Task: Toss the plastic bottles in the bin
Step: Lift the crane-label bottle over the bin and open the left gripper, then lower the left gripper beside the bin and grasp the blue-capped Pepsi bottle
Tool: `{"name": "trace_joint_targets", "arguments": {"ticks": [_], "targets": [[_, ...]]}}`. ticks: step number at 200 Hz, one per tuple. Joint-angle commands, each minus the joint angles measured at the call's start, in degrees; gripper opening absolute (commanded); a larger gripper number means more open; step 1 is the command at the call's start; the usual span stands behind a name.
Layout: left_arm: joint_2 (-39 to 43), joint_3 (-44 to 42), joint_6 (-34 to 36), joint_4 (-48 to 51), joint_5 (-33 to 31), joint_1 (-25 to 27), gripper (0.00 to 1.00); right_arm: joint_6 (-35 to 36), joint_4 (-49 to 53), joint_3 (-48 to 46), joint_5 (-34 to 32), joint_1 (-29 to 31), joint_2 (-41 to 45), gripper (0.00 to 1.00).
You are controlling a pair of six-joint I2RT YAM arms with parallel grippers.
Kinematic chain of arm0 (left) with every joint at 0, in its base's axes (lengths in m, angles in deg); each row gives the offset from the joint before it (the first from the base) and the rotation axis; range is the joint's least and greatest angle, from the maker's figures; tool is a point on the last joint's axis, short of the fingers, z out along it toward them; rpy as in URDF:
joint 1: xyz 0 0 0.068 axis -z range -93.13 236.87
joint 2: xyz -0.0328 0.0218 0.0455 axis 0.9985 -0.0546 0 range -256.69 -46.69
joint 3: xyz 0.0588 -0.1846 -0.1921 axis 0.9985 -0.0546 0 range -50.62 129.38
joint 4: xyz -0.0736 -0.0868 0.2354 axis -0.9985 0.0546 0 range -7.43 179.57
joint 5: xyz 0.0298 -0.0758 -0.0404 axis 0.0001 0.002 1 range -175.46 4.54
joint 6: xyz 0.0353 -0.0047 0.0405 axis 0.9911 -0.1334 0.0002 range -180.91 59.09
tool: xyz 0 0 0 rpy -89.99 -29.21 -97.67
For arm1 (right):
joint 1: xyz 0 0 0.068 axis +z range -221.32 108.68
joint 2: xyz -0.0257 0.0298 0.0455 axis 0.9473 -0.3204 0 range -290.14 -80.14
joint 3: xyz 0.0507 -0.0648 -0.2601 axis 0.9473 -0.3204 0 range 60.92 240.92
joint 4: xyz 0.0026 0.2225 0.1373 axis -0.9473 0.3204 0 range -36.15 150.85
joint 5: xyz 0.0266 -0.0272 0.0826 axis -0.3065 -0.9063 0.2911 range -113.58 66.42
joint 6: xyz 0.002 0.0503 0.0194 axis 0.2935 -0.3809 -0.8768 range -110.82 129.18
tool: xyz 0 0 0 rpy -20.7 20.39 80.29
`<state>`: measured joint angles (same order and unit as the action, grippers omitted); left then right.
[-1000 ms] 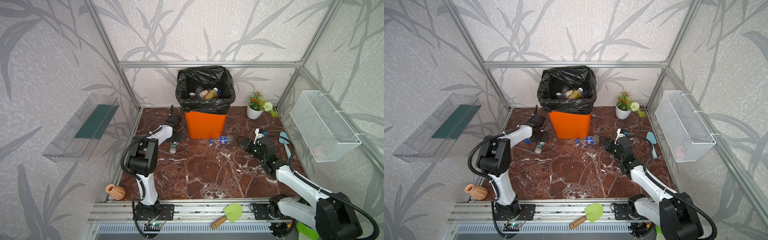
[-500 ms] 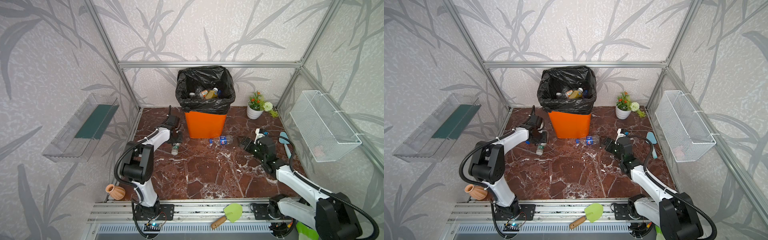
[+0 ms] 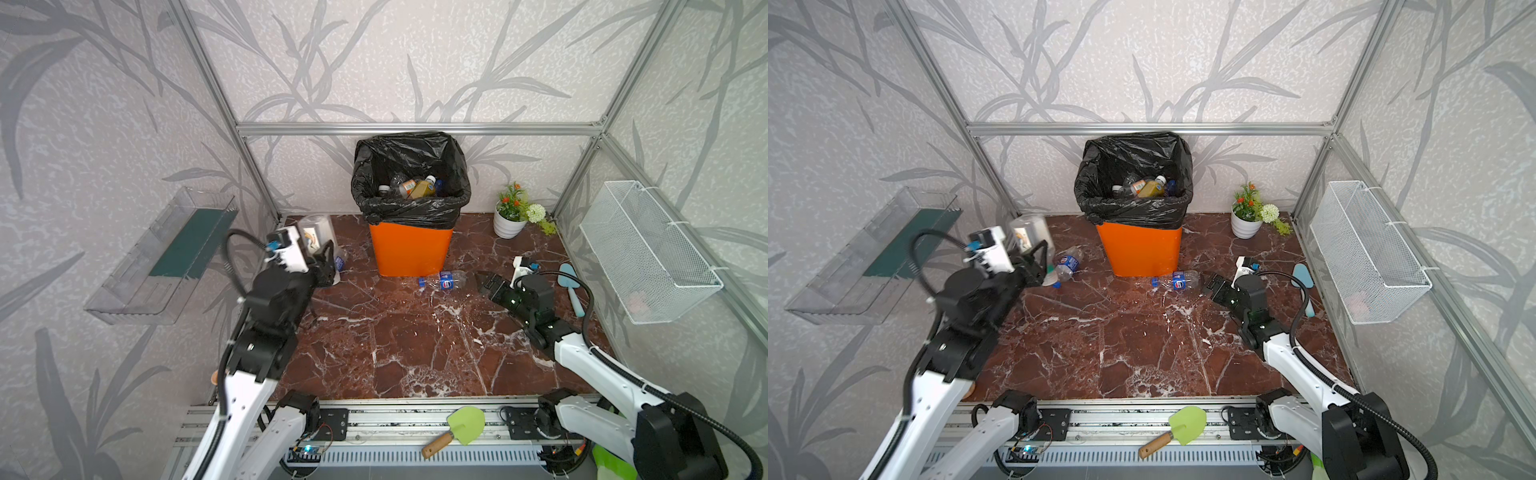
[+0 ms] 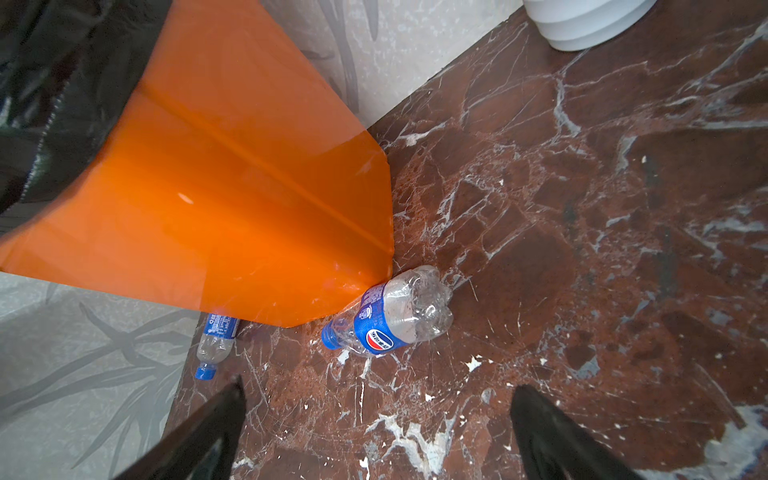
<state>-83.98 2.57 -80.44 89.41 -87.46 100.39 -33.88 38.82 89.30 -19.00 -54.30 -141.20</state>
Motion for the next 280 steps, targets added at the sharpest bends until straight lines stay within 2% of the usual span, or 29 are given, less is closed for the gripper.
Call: {"name": "trace_joint_targets", "arguments": {"ticks": [1,20,37,54,70,77,88,91,98,106,118,121,137,146,167,176,183,194,212,219,245,264,280], "targets": [[-0.43,3.26,1.15,-6.75,-1.46,0.19,0.35,-0.13,-1.69,-0.43,-0.07,-0.23,0.00,1.00],[-6.75,8.54,0.09,-9.47,3.61,0.19,0.34,-0.63,-2.63,-0.43,1.16,-0.30,-0.88,1.00],[-16.38,15.86,-1.94,-11.75,9.26,0.28,0.34,-1.20,-3.38,-0.94,2.08,-0.21,-1.09,1.00],[-28.84,28.89,-1.73,-8.52,13.73,2.28,0.33,-1.29,-3.54,-1.39,2.48,-0.23,-0.50,1.00],[-41.83,44.13,2.81,0.27,14.46,6.91,0.36,-1.14,-3.27,-1.71,2.30,-0.23,0.21,1.00],[-48.15,53.32,5.04,5.68,14.60,8.56,0.40,-0.95,-3.00,-1.74,2.29,-0.27,0.53,1.00],[-58.84,71.49,5.64,22.03,11.68,10.31,0.60,-0.78,-2.69,-1.75,2.44,-0.23,0.98,1.00],[-62.60,76.28,5.70,26.69,11.55,10.43,0.63,-0.72,-2.52,-1.77,2.45,-0.27,1.14,1.00],[-70.18,92.32,4.96,37.78,10.53,10.52,0.68,-0.55,-2.18,-1.83,2.48,-0.27,1.59,1.00],[-78.28,108.47,4.35,49.13,9.29,10.52,0.78,-0.28,-1.66,-1.97,2.31,-0.32,2.27,1.00],[-86.60,126.94,4.18,57.67,8.05,10.50,0.98,-0.04,-0.84,-2.33,1.40,-0.32,3.47,1.00],[-85.61,125.81,4.18,56.79,8.26,10.58,0.99,0.06,-0.66,-2.43,1.13,-0.32,3.74,1.00],[-75.48,108.06,5.36,48.16,6.86,11.19,0.99,0.68,0.29,-2.82,0.41,-0.49,4.77,1.00],[-67.94,93.61,6.61,39.71,5.30,12.08,0.99,0.87,0.73,-2.81,0.17,-0.49,4.94,1.00],[-49.37,60.47,7.87,12.40,2.27,13.23,0.99,0.86,0.63,-2.99,0.11,-0.57,4.34,0.99],[-43.22,49.82,8.41,3.60,0.50,13.27,0.99,0.66,0.33,-2.95,0.30,-0.58,4.00,0.99],[-39.66,44.45,9.12,0.63,-1.90,13.28,0.99,0.53,-0.10,-2.90,0.53,-0.61,3.48,0.99],[-35.78,39.66,10.83,1.43,-7.21,13.17,0.99,0.28,-0.68,-2.68,1.06,-0.67,2.69,0.99],[-32.78,35.84,11.24,8.73,-17.27,12.56,0.99,-0.01,-1.61,-2.23,1.56,-0.67,1.42,1.00],[-32.19,34.24,11.26,11.49,-19.03,11.53,0.99,-0.19,-2.07,-2.19,1.76,-0.67,0.91,0.99],[-30.37,25.89,8.88,16.56,-19.87,6.27,0.99,-0.94,-3.36,-2.19,2.58,-0.69,-0.56,1.00],[-30.94,20.86,6.22,17.97,-16.02,1.26,0.99,-1.06,-3.26,-2.19,2.54,-0.67,-0.96,1.00],[-34.72,19.93,4.96,20.03,-14.39,-2.00,0.99,-0.98,-3.16,-2.19,2.63,-0.67,-0.99,1.00]]}}
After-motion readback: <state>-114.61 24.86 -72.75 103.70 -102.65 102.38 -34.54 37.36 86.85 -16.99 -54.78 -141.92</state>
